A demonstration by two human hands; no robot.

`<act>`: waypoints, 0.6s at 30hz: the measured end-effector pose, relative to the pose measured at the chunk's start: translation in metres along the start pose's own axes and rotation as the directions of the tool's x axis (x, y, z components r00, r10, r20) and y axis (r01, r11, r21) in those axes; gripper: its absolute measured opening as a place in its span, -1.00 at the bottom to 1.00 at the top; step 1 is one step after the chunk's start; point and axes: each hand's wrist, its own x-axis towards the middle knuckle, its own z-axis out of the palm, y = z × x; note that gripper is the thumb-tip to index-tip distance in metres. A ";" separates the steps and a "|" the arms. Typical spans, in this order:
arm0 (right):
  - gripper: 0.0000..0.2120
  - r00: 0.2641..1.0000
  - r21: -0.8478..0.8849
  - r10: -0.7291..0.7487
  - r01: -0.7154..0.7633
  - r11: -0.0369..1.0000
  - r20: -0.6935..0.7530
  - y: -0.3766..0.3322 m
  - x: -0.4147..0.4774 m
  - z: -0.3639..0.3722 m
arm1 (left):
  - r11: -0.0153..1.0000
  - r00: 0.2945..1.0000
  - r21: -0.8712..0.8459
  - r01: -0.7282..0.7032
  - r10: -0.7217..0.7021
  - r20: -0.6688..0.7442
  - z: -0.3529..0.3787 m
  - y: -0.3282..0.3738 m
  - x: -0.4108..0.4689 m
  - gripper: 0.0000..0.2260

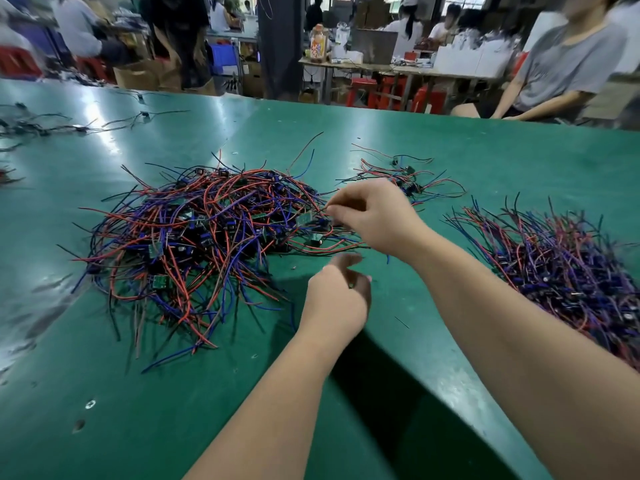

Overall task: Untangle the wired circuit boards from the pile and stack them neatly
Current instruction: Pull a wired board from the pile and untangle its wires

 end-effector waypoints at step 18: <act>-0.91 0.983 0.301 0.174 -0.147 0.942 -0.063 0.036 -0.120 -0.034 | 0.713 0.993 -0.700 0.028 0.062 0.103 -0.016 0.036 -0.015 -0.87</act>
